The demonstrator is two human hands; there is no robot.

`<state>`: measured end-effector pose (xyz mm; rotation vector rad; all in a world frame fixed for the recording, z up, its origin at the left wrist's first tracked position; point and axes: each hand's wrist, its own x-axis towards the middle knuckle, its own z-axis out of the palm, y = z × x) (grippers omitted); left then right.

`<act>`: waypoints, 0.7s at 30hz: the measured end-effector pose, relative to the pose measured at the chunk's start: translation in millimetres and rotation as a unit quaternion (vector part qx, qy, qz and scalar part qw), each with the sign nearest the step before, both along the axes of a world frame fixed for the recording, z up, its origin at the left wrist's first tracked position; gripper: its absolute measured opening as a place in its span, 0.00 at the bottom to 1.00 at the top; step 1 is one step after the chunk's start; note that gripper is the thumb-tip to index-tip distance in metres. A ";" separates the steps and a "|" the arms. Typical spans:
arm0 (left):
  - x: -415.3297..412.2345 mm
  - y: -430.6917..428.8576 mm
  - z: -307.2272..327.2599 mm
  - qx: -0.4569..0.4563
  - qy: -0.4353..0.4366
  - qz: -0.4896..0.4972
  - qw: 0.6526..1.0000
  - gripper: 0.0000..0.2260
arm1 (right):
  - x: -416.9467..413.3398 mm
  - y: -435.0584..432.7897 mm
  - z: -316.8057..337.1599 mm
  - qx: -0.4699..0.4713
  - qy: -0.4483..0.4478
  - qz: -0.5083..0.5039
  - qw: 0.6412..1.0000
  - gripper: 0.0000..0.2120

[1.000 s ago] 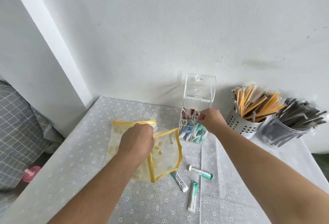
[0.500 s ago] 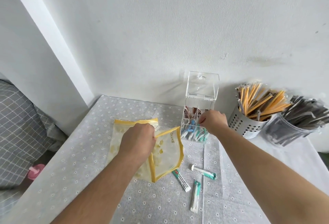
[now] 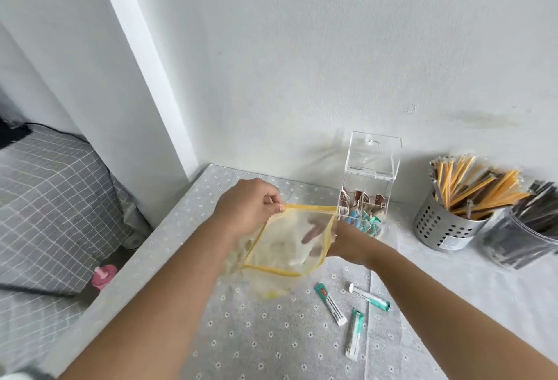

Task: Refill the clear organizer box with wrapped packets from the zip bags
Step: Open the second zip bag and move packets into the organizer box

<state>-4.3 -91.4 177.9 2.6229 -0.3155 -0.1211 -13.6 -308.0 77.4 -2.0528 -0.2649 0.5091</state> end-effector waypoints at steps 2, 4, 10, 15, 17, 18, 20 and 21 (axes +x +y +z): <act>4.1 19.3 0.6 -0.139 0.062 0.019 0.988 0.06 | -4.0 7.9 7.8 0.096 0.034 -0.049 0.994 0.05; 2.9 39.8 0.3 -0.312 0.147 0.069 0.936 0.11 | -4.9 14.2 13.9 0.149 0.026 -0.095 0.984 0.04; -1.7 94.2 -60.5 -0.535 0.285 0.104 0.789 0.32 | 5.0 51.4 14.0 0.281 0.095 -0.223 0.929 0.04; 4.7 93.1 -95.9 -0.417 0.287 0.069 0.859 0.11 | 22.4 85.6 3.5 0.249 0.126 -0.273 0.921 0.06; 17.1 93.3 -109.2 -0.397 0.241 0.121 0.877 0.06 | 28.3 95.5 -1.9 0.236 0.127 -0.307 0.913 0.07; 21.8 93.1 -115.6 -0.399 0.227 0.147 0.876 0.07 | 30.1 98.8 -5.6 0.226 0.122 -0.325 0.910 0.07; 28.6 93.6 -126.1 -0.391 0.193 0.181 0.881 0.08 | 35.3 105.8 -15.6 0.196 0.111 -0.360 0.905 0.09; 30.8 93.2 -131.5 -0.368 0.166 0.191 0.894 0.08 | 38.1 108.7 -20.3 0.180 0.107 -0.374 0.904 0.09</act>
